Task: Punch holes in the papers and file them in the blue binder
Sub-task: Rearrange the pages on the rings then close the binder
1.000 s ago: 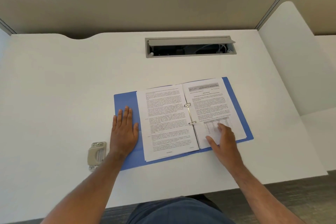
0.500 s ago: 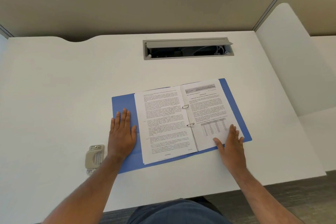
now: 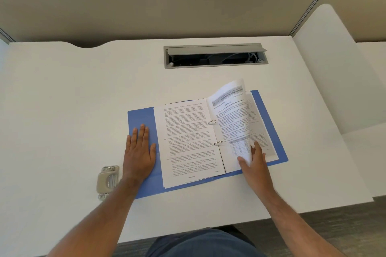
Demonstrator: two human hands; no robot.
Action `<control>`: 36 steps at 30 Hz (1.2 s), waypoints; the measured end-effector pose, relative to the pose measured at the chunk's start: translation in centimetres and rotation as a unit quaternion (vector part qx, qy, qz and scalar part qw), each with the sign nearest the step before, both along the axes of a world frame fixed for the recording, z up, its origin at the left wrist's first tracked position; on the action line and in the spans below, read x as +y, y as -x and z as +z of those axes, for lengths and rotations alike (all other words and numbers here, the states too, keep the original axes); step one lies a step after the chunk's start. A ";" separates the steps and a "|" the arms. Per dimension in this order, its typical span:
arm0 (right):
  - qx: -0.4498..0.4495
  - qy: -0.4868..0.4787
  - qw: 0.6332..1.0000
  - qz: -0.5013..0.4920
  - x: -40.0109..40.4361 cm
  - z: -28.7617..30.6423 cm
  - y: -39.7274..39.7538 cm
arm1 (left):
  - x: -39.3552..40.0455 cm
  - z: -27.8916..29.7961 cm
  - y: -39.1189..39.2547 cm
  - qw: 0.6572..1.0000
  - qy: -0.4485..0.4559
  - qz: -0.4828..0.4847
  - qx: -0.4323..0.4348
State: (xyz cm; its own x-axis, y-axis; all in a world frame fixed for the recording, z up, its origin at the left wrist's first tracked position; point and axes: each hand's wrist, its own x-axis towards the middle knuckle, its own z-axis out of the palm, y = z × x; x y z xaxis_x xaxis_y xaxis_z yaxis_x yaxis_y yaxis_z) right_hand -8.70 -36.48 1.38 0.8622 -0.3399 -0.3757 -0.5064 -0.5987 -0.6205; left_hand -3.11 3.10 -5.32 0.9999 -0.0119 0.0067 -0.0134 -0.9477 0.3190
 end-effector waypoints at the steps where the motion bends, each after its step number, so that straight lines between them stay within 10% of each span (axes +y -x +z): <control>1: -0.005 -0.022 1.000 -0.011 0.4 0.4 -0.2 | 0.0 0.0 0.0 1.000 0.000 0.000 0.000; 14: -0.029 -0.151 0.988 0.020 5.5 4.1 -0.9 | 0.0 0.0 0.0 1.000 -0.004 0.001 0.007; 36: -0.032 -0.023 0.967 0.250 5.8 2.7 0.9 | 0.0 0.1 0.0 1.000 0.003 0.001 -0.005</control>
